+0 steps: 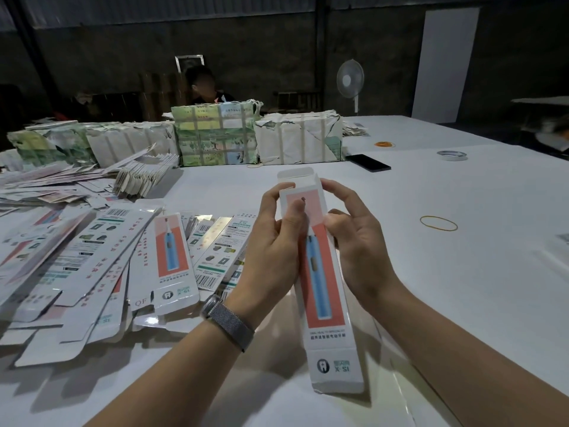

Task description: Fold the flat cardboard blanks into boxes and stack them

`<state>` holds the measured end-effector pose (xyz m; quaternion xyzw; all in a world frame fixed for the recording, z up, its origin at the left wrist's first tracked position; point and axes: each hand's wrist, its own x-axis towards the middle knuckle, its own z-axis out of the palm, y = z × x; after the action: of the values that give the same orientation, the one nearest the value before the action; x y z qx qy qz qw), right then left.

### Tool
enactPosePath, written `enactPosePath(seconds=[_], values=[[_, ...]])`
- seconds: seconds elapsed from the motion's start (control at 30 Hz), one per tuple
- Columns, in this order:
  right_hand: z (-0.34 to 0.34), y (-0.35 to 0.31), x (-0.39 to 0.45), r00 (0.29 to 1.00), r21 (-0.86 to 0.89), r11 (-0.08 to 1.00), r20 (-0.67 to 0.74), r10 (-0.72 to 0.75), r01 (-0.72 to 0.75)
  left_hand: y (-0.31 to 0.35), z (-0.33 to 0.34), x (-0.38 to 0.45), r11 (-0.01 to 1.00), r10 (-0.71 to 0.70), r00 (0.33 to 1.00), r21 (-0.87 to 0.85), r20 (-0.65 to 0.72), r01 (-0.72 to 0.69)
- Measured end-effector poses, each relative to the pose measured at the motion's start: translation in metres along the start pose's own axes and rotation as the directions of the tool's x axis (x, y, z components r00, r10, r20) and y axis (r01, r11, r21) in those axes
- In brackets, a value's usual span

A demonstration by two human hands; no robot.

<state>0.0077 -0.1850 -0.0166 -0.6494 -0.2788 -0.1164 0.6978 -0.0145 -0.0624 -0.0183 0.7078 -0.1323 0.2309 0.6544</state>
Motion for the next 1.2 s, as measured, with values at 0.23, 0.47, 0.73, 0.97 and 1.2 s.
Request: enactPosePath(seconds=[0.23,0.47,0.73,0.97,1.2], values=[[-0.0029,0.0011,0.0049,0.999,0.049,0.998,-0.032,0.041,-0.04,-0.0045,0.0032,-0.0008,0.999,-0.001,1.0,0.05,0.03,0.0],[-0.0021,0.0036,0.0066,0.997,0.122,0.991,-0.048,0.056,-0.05,-0.0034,0.0037,-0.0033,0.998,-0.006,0.996,0.066,0.091,0.0],[-0.0012,0.0043,0.0062,0.995,0.1,0.995,-0.094,0.019,-0.009,-0.002,0.0035,-0.005,0.996,-0.09,0.992,0.031,0.087,0.088],[-0.0002,0.005,0.0058,0.995,0.051,0.999,-0.096,-0.015,0.019,-0.0012,0.0025,-0.0023,0.99,-0.132,0.986,-0.035,0.104,0.137],[-0.0021,0.0023,0.0056,0.997,-0.017,0.998,-0.055,-0.061,0.06,-0.0053,0.005,-0.0065,0.978,-0.171,0.984,-0.112,0.045,0.175]])
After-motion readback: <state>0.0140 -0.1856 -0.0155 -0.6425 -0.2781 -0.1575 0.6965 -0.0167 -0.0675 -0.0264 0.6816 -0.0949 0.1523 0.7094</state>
